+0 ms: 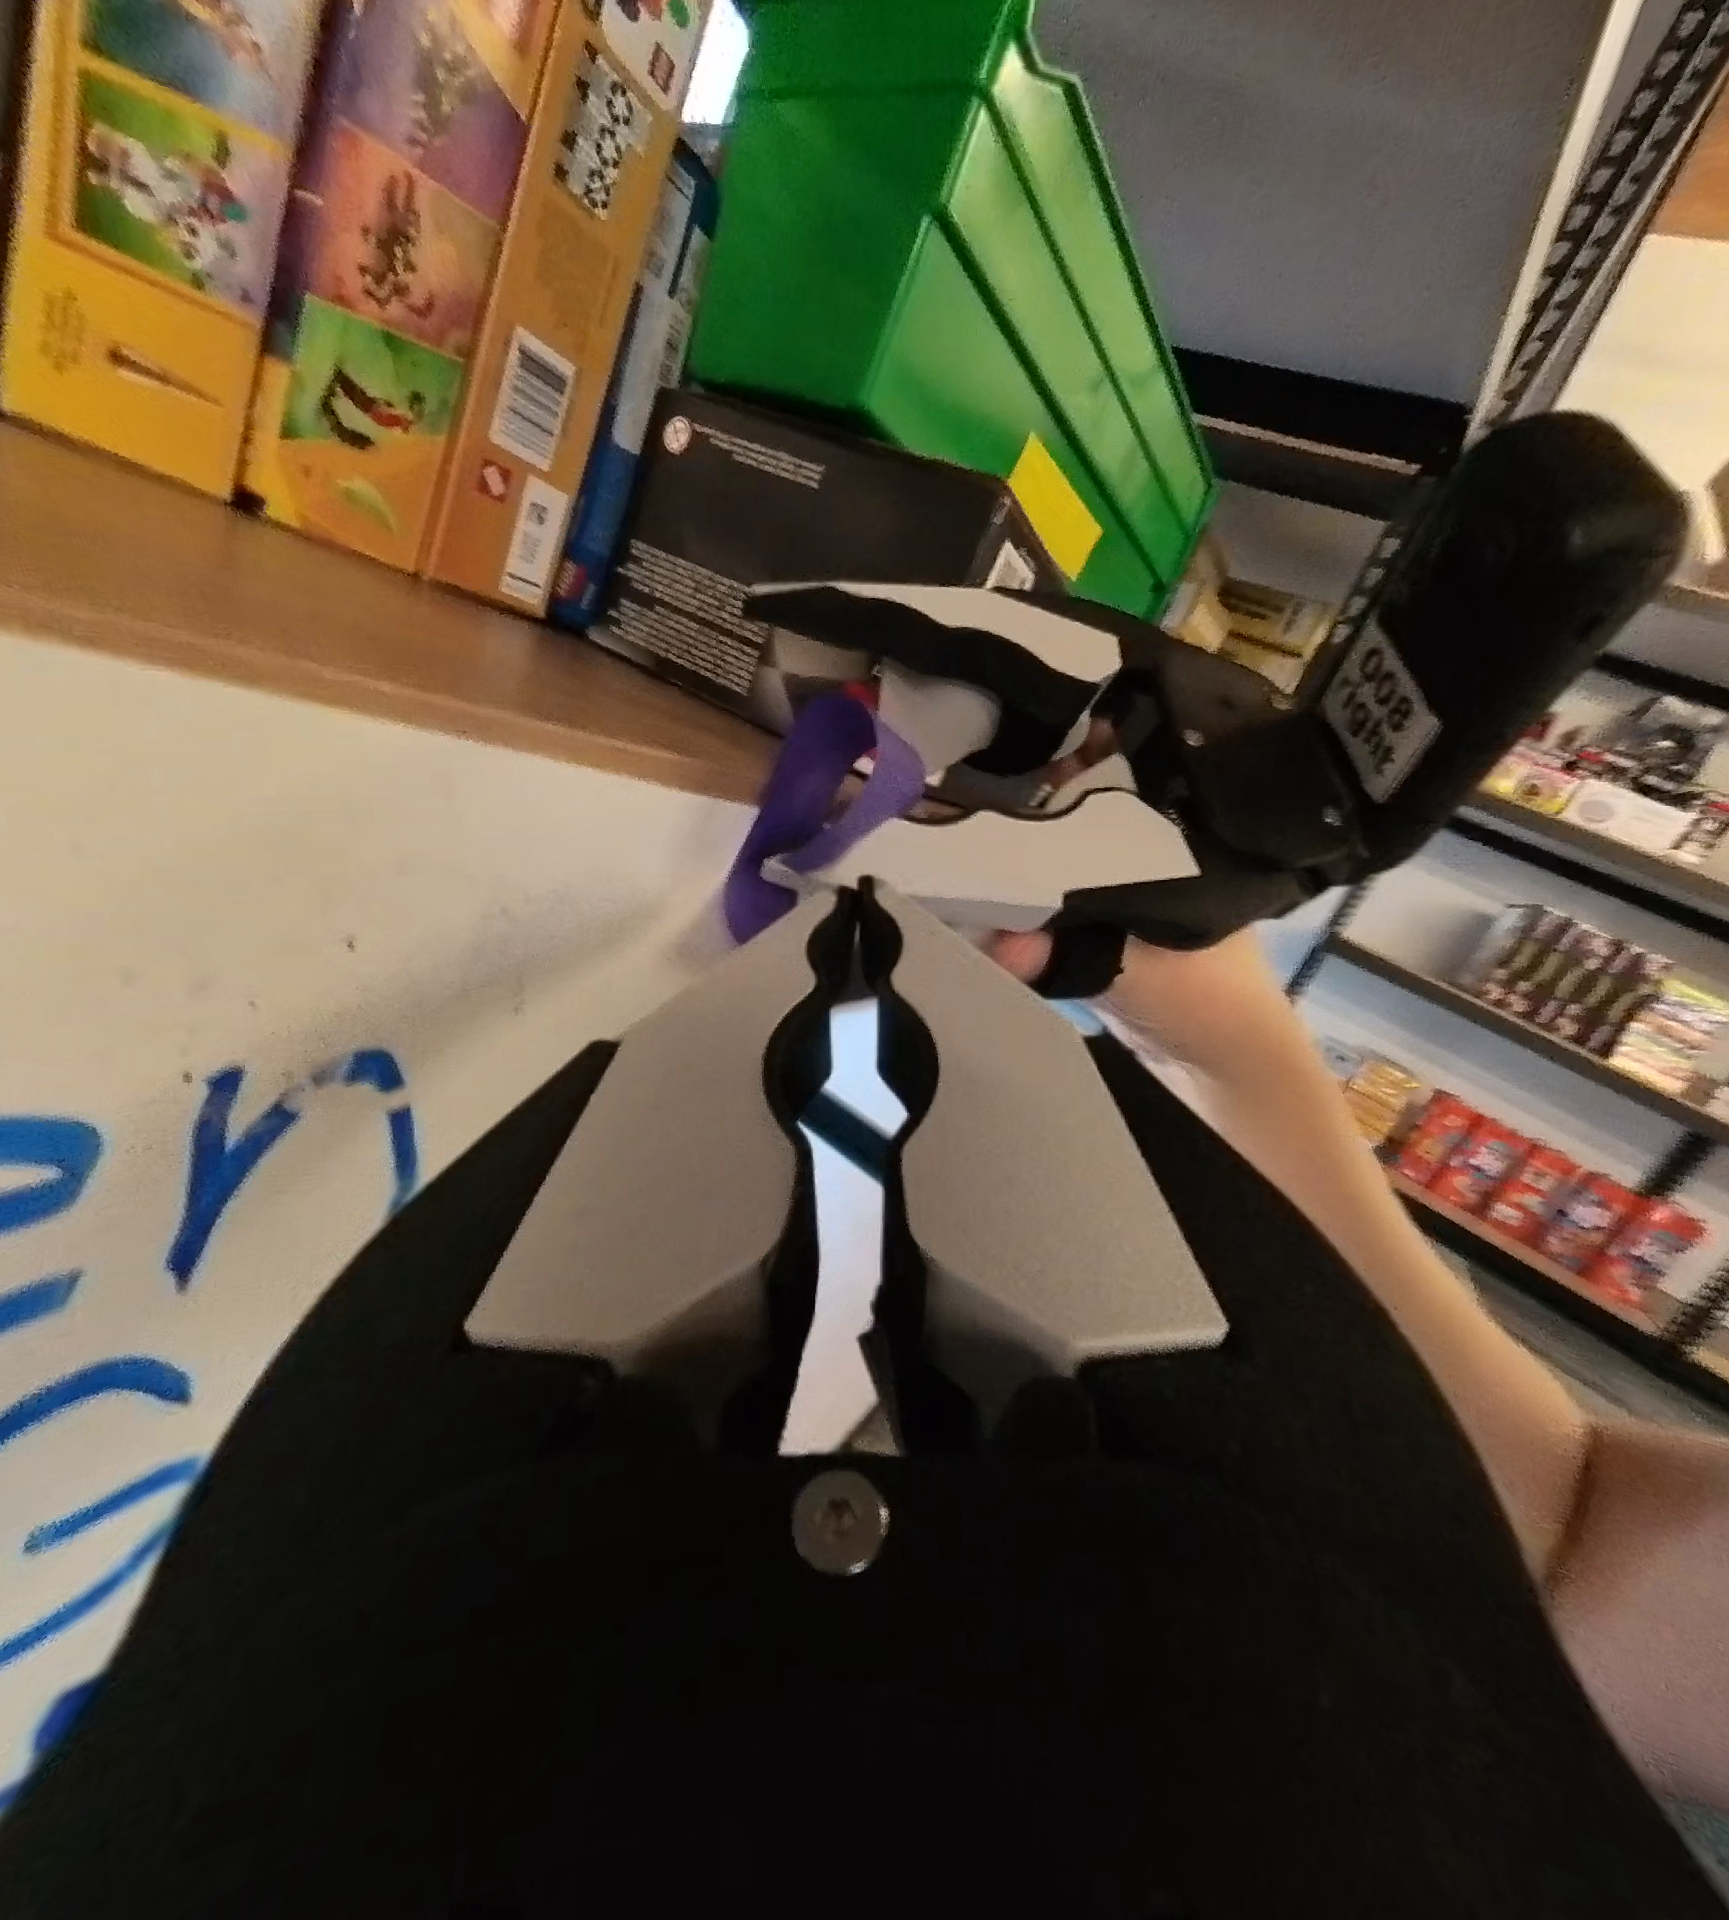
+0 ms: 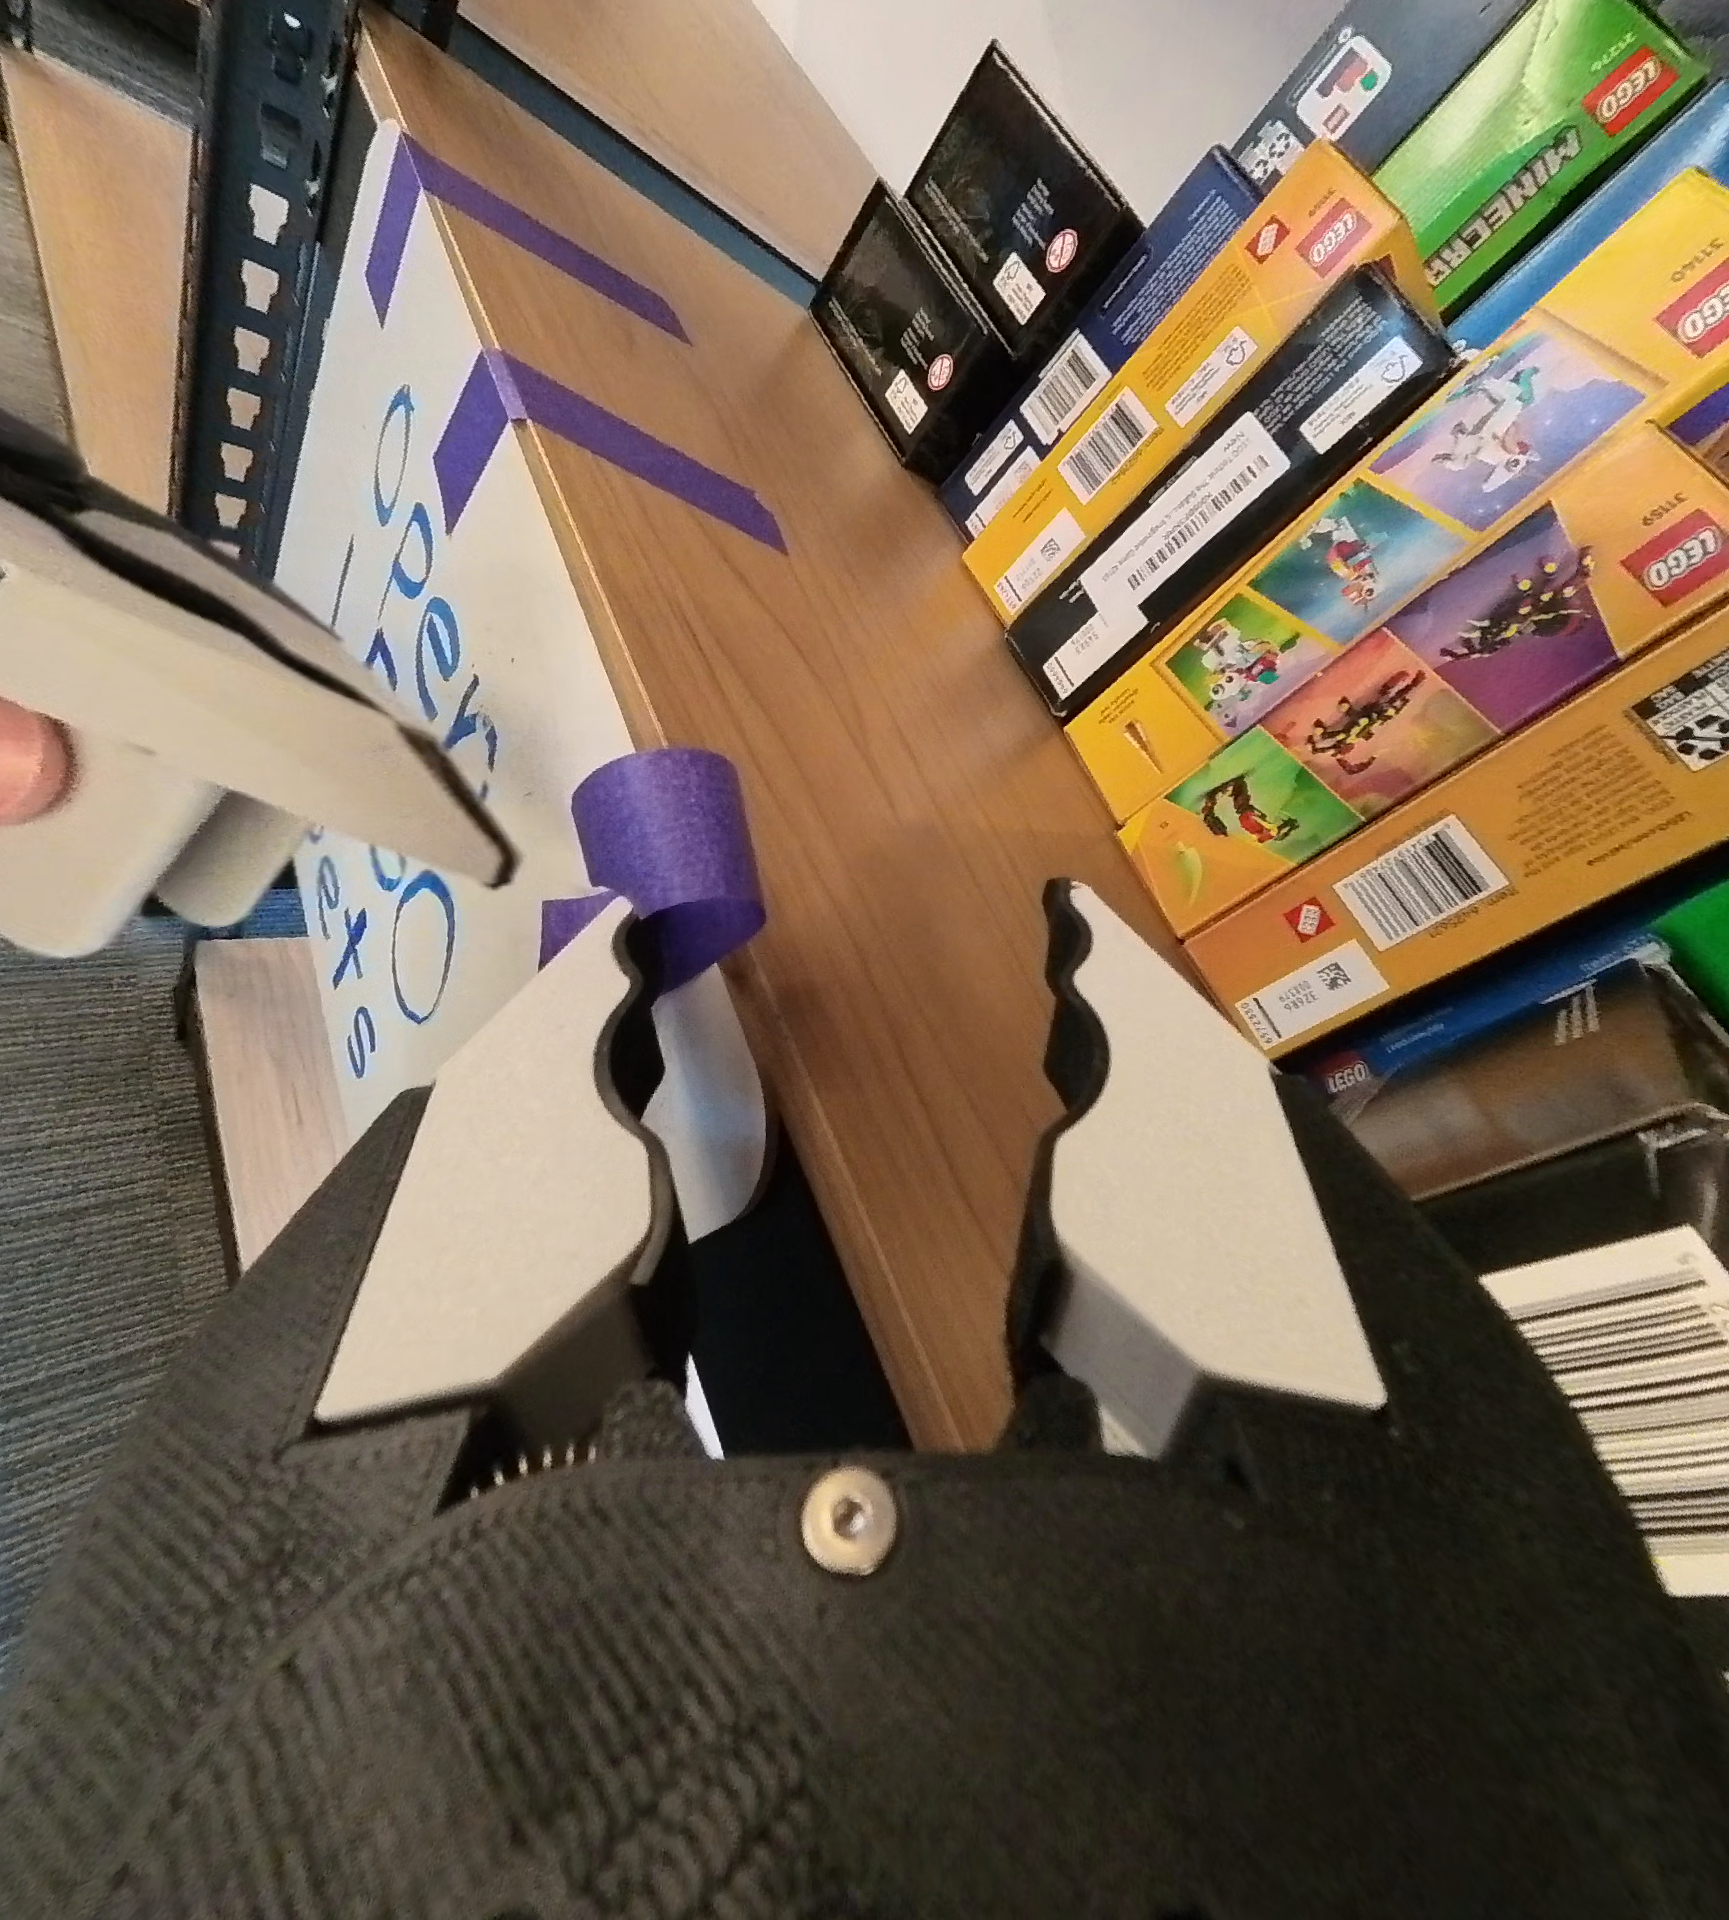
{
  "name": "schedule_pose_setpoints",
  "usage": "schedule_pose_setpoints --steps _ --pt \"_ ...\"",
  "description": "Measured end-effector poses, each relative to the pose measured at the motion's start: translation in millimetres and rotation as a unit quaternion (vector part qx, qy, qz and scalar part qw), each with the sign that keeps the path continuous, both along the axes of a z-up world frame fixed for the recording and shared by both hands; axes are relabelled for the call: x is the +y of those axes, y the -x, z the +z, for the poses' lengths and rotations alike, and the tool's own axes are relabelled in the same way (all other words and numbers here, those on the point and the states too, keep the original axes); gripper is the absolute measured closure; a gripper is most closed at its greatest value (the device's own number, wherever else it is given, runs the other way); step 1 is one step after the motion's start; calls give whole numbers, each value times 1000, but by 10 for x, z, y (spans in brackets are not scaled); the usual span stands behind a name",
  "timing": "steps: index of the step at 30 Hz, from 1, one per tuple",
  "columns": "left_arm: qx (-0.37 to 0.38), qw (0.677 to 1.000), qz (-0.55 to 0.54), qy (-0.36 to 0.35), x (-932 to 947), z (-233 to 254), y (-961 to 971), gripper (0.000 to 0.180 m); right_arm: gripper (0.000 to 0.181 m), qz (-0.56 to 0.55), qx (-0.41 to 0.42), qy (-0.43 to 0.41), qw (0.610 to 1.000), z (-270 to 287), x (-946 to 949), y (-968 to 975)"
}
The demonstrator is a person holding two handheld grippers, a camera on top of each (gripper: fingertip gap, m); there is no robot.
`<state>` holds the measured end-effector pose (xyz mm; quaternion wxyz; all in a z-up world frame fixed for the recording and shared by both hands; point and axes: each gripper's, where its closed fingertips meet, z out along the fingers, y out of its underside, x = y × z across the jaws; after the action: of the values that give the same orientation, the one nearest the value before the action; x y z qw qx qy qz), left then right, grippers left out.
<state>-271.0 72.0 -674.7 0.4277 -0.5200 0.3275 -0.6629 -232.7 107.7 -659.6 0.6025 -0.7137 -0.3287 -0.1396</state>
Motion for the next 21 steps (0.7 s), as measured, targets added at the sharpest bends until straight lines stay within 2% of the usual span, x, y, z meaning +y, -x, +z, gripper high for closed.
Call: schedule_pose_setpoints --steps 3,7,11,18,21 --pt "38 998 22 -36 44 -70 -134 180 107 0 2 7 1000 -3 1 -1" --pt "67 997 24 -41 99 -219 -238 180 107 -2 0 14 1000 -6 1 -4" --pt "35 999 -10 2 112 -234 -221 180 107 -6 -2 19 1000 -1 -7 -18" --pt "36 999 -28 16 101 -258 -229 180 107 -17 -2 25 1000 30 -54 -77" --pt "36 998 -39 23 91 -281 -238 180 108 -21 24 33 999 44 -60 -91"
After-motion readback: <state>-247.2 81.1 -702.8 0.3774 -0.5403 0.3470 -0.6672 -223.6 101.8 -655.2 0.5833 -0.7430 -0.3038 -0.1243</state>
